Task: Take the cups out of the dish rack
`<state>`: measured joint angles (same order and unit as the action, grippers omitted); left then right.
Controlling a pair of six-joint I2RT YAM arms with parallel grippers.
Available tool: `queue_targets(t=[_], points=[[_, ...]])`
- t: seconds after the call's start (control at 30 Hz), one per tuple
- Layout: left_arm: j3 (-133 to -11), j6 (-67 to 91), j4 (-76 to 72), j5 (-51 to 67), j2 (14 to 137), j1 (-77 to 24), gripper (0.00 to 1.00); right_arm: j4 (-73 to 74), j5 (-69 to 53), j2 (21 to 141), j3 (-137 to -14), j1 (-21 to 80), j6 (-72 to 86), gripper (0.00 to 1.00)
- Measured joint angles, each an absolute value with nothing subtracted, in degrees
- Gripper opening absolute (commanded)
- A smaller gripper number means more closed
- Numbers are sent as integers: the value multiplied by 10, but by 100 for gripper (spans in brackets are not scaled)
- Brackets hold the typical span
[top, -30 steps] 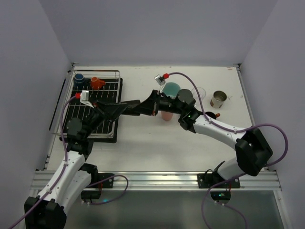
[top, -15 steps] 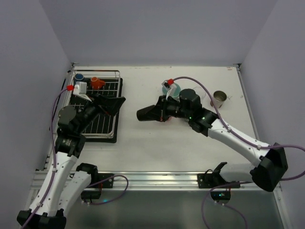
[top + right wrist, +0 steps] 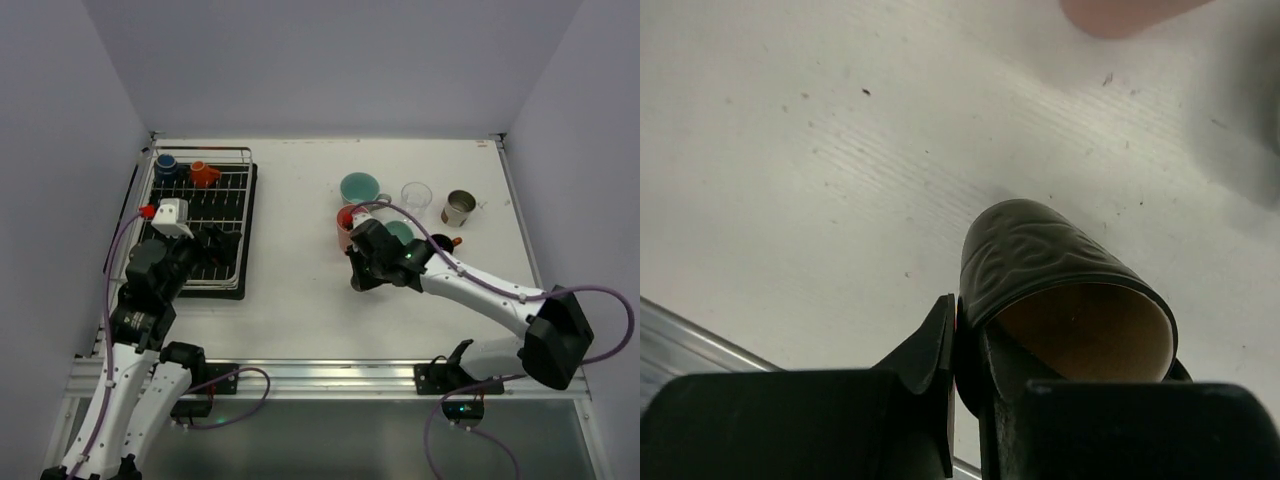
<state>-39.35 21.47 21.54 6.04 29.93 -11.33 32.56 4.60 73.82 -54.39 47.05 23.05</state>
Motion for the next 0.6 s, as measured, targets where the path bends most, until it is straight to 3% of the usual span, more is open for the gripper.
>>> queue_targets(t=[0.47, 0.6], points=[[-376, 203, 223, 21, 292, -113, 100, 353, 153, 918, -629, 550, 225, 0], [-376, 203, 223, 16, 293, -113, 100, 353, 159, 936, -631, 554, 225, 7]])
